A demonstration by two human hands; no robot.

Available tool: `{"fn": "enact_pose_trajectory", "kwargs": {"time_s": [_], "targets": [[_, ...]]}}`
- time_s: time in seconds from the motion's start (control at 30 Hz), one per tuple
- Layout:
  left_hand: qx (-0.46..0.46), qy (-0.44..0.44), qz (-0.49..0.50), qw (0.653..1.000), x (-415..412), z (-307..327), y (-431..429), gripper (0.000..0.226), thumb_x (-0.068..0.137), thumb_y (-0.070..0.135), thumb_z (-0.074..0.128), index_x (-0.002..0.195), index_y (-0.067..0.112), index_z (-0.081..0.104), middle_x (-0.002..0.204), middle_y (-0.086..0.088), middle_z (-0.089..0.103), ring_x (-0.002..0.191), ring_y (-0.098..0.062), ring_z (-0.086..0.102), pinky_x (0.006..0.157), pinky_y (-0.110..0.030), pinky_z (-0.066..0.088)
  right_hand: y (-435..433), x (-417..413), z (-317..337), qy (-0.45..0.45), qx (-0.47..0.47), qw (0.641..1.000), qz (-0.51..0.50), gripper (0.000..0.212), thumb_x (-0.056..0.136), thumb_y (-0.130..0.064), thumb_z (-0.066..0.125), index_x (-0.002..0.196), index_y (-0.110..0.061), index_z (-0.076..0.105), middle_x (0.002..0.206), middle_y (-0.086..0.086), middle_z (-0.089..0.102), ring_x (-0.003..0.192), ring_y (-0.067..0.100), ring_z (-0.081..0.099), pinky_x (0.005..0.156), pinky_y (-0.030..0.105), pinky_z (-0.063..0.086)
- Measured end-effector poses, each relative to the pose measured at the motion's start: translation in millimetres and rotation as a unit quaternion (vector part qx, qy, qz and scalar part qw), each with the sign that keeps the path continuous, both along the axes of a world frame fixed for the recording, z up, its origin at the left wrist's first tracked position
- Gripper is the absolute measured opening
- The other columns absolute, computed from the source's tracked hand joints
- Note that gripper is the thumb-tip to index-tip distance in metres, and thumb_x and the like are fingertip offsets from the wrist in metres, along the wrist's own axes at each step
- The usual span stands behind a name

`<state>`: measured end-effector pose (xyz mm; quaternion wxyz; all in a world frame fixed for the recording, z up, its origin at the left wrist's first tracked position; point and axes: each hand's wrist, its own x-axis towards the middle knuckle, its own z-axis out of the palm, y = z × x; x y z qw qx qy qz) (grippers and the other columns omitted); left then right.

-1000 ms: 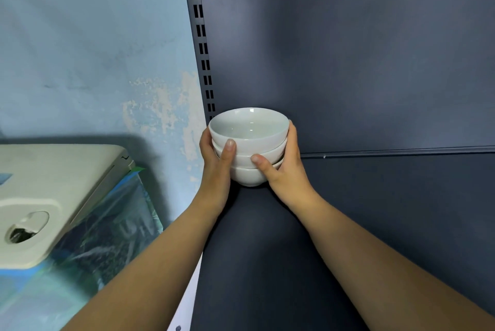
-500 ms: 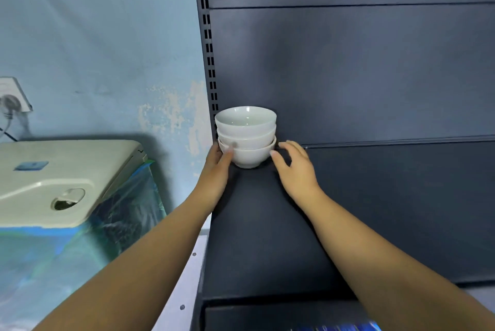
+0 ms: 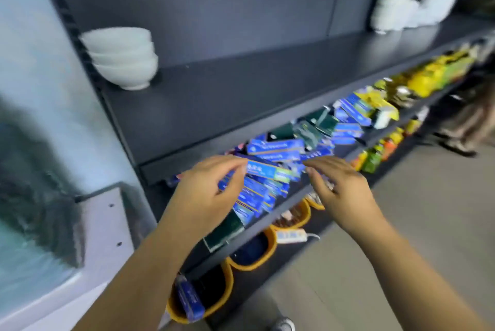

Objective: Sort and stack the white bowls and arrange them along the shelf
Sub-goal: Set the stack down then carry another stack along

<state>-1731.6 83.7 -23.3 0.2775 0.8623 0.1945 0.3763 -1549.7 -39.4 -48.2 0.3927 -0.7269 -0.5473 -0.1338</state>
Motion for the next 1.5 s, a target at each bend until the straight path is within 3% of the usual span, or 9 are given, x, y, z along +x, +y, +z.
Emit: {"fn": "enact_pose_trajectory", "kwargs": {"time_s": [0.2,0.47,0.63,0.77,0.93,1.03,1.2,1.27,1.5], "targets": [[0.063,0.092,-0.142,0.983,28.1,-81.2,-66.4,0.034,0.083,0.021,0.044,0.081,-0.001,0.071,0.079,-0.012,0.072,0.082,-0.014,0.053,0.075,-0.023,0.040,-159.4,1.9,-55.9,0.037,-0.091,0.975,-0.197,0.036,0.085,-0.022,0.043,0.078,0.002,0.069,0.076,0.016,0.071,0.071,0.030,0.065,0.069,0.028,0.038],[-0.003,0.221,-0.226,0.949,70.4,-161.3,-161.1,0.041,0.083,0.027,0.042,0.085,-0.002,0.071,0.081,-0.015,0.072,0.080,-0.021,0.062,0.070,-0.026,0.040,-319.1,-29.8,-125.2,0.202,-0.171,0.865,-0.426,0.027,0.088,-0.017,0.058,0.111,-0.004,0.065,0.115,0.014,0.065,0.107,0.033,0.059,0.087,0.027,0.035],[0.066,0.320,-0.287,0.901,90.1,-196.8,-220.9,0.038,0.081,0.023,0.043,0.084,-0.002,0.071,0.080,-0.014,0.071,0.077,-0.030,0.069,0.066,-0.031,0.053,-394.5,-50.0,-159.8,0.269,-0.239,0.819,-0.447,0.032,0.087,-0.010,0.059,0.118,-0.001,0.061,0.124,0.018,0.060,0.118,0.035,0.053,0.100,0.037,0.037],[0.086,0.380,-0.293,0.873,104.4,-213.0,-258.6,0.044,0.081,0.028,0.039,0.086,-0.002,0.072,0.083,-0.016,0.072,0.085,-0.035,0.069,0.071,-0.046,0.054,-446.5,-52.3,-187.0,0.246,-0.234,0.803,-0.491,0.027,0.076,-0.009,0.058,0.097,0.004,0.069,0.098,0.020,0.070,0.093,0.041,0.065,0.083,0.052,0.049],[0.064,0.415,-0.279,0.864,152.5,-211.7,-293.3,0.045,0.082,0.030,0.041,0.092,-0.001,0.072,0.091,-0.019,0.071,0.092,-0.036,0.067,0.081,-0.046,0.051,-481.5,-26.1,-197.8,0.284,-0.220,0.766,-0.534,0.030,0.075,0.005,0.064,0.105,0.008,0.065,0.107,0.026,0.066,0.104,0.046,0.059,0.093,0.051,0.043],[0.084,0.405,-0.296,0.861,188.0,-208.2,-308.5,0.052,0.081,0.034,0.034,0.090,0.000,0.072,0.088,-0.017,0.072,0.089,-0.034,0.068,0.078,-0.045,0.052,-489.7,3.5,-201.3,0.317,-0.218,0.757,-0.528,0.031,0.082,0.000,0.061,0.112,0.005,0.063,0.116,0.023,0.063,0.115,0.042,0.054,0.100,0.046,0.038],[0.065,0.418,-0.297,0.856,272.3,-214.1,-329.0,0.050,0.082,0.033,0.038,0.105,0.000,0.068,0.110,-0.018,0.067,0.112,-0.032,0.057,0.097,-0.037,0.041,-497.0,70.4,-218.7,0.323,-0.234,0.748,-0.530,0.033,0.073,-0.013,0.057,0.099,0.004,0.069,0.099,0.021,0.070,0.096,0.042,0.064,0.086,0.053,0.047],[0.061,0.401,-0.303,0.862,314.4,-220.4,-331.4,0.054,0.081,0.037,0.035,0.100,-0.001,0.070,0.103,-0.019,0.069,0.106,-0.034,0.061,0.093,-0.041,0.045,-498.1,108.4,-221.5,0.327,-0.249,0.743,-0.529,0.032,0.072,-0.014,0.058,0.096,0.004,0.069,0.096,0.020,0.071,0.093,0.042,0.065,0.083,0.054,0.048],[0.021,0.423,-0.323,0.846,477.5,-209.1,-322.3,0.052,0.082,0.036,0.036,0.099,0.000,0.070,0.101,-0.017,0.070,0.104,-0.033,0.062,0.092,-0.037,0.046,-494.8,262.6,-212.7,0.315,-0.259,0.729,-0.550,0.030,0.080,-0.011,0.065,0.107,0.003,0.066,0.108,0.021,0.067,0.107,0.041,0.060,0.096,0.049,0.042]]}}
